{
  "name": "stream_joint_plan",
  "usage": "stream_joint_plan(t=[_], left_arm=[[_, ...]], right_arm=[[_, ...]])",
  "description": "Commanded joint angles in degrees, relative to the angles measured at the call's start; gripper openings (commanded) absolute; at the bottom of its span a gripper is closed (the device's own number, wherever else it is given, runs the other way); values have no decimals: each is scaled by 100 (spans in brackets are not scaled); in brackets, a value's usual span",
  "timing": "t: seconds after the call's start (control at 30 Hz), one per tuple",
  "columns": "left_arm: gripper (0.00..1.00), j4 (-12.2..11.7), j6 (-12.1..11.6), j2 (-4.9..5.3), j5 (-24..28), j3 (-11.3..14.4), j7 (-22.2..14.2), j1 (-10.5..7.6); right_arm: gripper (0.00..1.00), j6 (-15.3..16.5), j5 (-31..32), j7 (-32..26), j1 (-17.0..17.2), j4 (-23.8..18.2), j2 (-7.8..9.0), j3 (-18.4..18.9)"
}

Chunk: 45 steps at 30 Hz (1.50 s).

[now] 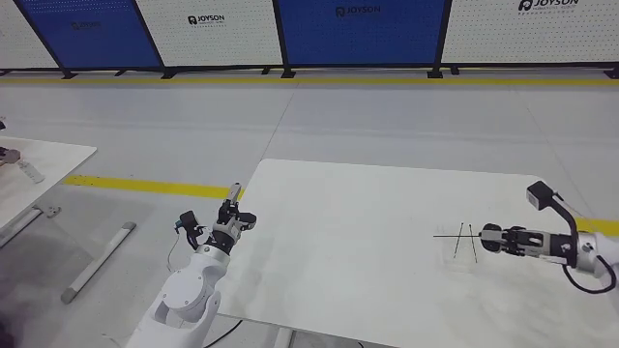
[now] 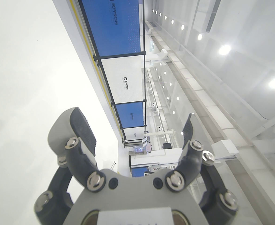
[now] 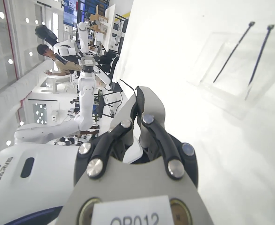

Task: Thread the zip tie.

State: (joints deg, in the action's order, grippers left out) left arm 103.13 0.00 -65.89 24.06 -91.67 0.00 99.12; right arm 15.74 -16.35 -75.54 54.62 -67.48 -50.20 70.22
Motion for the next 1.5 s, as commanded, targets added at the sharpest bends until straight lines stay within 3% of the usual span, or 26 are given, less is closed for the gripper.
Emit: stream_joint_plan(t=[0.0, 0.8, 0.9, 1.03, 1.2, 1.3, 1.47], left_arm=[[100, 0, 0, 0, 0, 0, 0, 0], [100, 0, 0, 0, 0, 0, 0, 0], [100, 0, 0, 0, 0, 0, 0, 0], [100, 0, 0, 0, 0, 0, 0, 0], [100, 0, 0, 0, 0, 0, 0, 0], [100, 0, 0, 0, 0, 0, 0, 0], [100, 0, 0, 0, 0, 0, 0, 0]], right_arm=[[0, 286, 42, -2, 65, -65, -1, -27], [0, 316, -4, -11, 81, -29, -7, -44], [0, 374, -119, 280, 179, -142, -22, -22], [0, 374, -1003, -317, 207, -321, -72, 204], [0, 374, -710, -410, 180, -519, -189, 377], [0, 374, -820, -410, 190, -387, -299, 365], [0, 374, -820, -410, 190, -387, -299, 365]])
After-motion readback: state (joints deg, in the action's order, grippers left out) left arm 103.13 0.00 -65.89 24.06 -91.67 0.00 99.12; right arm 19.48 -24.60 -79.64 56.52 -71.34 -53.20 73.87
